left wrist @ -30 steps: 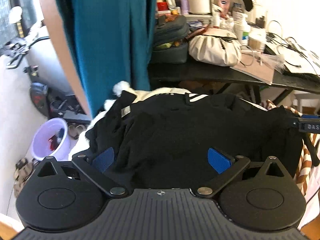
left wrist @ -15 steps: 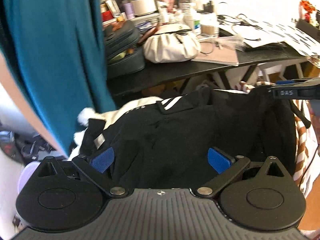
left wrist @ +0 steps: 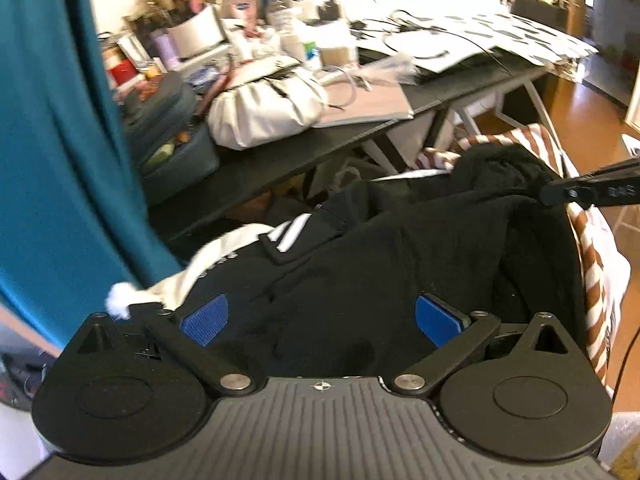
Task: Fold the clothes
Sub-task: 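Close the right gripper on the black garment while the left gripper closes on it too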
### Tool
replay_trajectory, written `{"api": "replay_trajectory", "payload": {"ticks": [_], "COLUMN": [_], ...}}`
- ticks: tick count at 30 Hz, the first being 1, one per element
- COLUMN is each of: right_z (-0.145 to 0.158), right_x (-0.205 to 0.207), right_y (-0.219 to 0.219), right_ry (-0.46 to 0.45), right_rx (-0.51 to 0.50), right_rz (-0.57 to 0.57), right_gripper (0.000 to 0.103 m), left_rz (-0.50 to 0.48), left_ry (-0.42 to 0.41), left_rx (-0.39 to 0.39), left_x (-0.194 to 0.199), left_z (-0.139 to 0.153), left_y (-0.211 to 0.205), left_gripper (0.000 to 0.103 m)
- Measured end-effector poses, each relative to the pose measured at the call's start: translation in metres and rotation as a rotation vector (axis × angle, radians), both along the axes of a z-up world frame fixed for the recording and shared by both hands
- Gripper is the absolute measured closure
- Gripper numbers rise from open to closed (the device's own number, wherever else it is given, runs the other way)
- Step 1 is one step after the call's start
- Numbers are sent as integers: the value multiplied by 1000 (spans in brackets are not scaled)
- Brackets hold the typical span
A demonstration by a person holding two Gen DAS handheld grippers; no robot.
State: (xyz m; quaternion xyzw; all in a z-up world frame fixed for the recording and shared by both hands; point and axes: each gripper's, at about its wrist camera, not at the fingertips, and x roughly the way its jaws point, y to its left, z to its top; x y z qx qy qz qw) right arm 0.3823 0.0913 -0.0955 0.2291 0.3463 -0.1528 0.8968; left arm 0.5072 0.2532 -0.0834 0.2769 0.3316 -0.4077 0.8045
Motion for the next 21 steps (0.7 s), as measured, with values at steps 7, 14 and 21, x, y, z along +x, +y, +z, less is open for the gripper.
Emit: {"api": "replay_trajectory", "payload": {"ticks": [7,14,21], "right_z": [-3,-12,-19], "right_x": [-34,-54,-64], "right_y": [11,7,-4], "right_ry": [12,39,44], "right_rx": [34,58,104], "right_rz": [-36,-102,-159], "right_gripper": [101,103,100], "left_rz": [-148,-302,-423], "left_ry": [-13,-28,0], "left_rx": [44,82,126], "left_x": [-2,-6,-21], "left_z": [-15,-29,-41], "left_y": [-36,-71,-79], "left_gripper": [1,1,44]}}
